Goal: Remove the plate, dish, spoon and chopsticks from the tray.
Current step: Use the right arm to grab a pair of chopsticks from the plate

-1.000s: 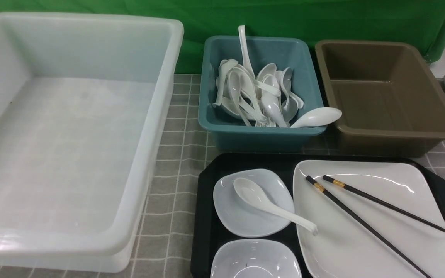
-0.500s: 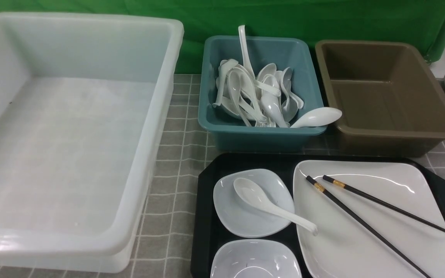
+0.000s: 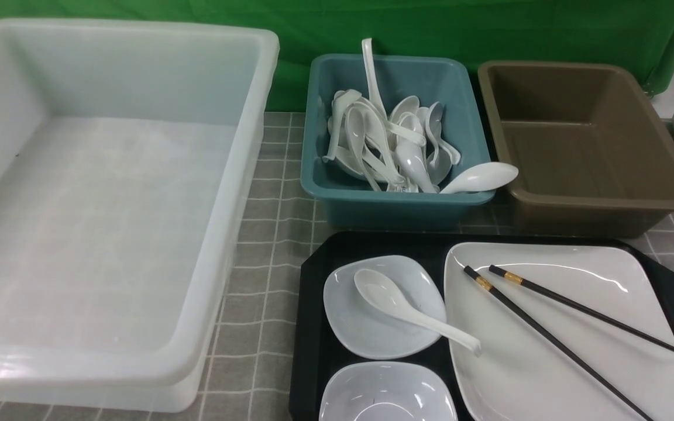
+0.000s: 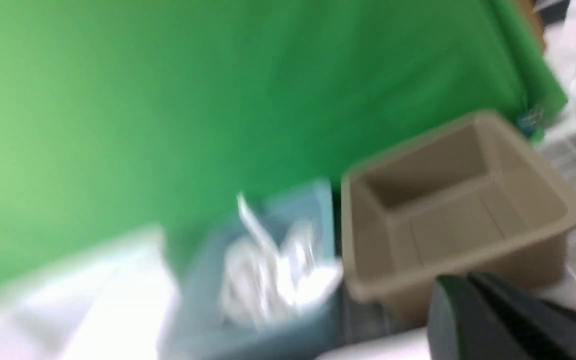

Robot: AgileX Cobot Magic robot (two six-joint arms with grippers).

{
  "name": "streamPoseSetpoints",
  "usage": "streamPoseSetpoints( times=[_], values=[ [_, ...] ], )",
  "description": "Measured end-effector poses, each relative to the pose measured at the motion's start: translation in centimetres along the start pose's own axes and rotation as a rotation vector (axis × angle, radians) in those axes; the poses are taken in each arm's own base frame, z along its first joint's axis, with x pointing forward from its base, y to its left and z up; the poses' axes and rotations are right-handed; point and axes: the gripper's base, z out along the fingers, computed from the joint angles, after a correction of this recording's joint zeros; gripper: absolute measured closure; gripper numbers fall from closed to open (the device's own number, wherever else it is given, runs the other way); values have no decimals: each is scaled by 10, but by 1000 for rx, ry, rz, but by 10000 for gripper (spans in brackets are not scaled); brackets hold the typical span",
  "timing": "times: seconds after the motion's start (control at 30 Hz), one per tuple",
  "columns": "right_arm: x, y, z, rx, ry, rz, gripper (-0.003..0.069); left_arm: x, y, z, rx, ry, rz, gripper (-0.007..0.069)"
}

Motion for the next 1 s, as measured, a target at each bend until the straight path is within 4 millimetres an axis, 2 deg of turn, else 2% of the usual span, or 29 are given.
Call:
streamPoseSetpoints(
  times=[0.03,0.1,0.2,0.27,0.3,0.33,0.37,0.43,0.5,0.63,0.73,0.8,0.83,0.9,1.0],
  values=[
    [-17,11,3,-5,104,-64,629,4,-1,20,16,124,7,616],
    [-33,25,16,5,321,-163,631,13,-4,50,73,311,50,616],
    [-42,44,48,15,642,-324,634,28,-11,88,193,502,103,616],
    [-42,53,73,20,775,-393,636,34,-20,103,244,564,139,616],
    [-41,53,72,20,781,-397,636,35,-22,105,249,571,146,616],
    [-37,54,83,26,833,-417,637,38,-28,110,269,596,169,616],
    [-33,57,106,38,937,-468,637,40,-41,117,299,634,213,616],
    [-27,57,126,54,1003,-492,637,45,-61,123,327,693,273,616],
    [-18,48,159,90,1092,-509,637,55,-86,126,368,765,374,616],
    [-2,36,195,107,1194,-549,607,68,-114,130,420,820,472,616],
    [15,31,222,75,1231,-602,452,76,-128,133,448,846,499,616],
    [28,27,237,59,1247,-623,295,80,-130,137,449,860,505,616],
    [33,26,246,53,1236,-630,183,82,-131,139,446,867,507,616],
    [44,21,259,47,1234,-652,48,83,-130,141,439,873,514,616],
    [59,16,273,35,1235,-668,-12,83,-130,142,437,862,518,616]
  ],
)
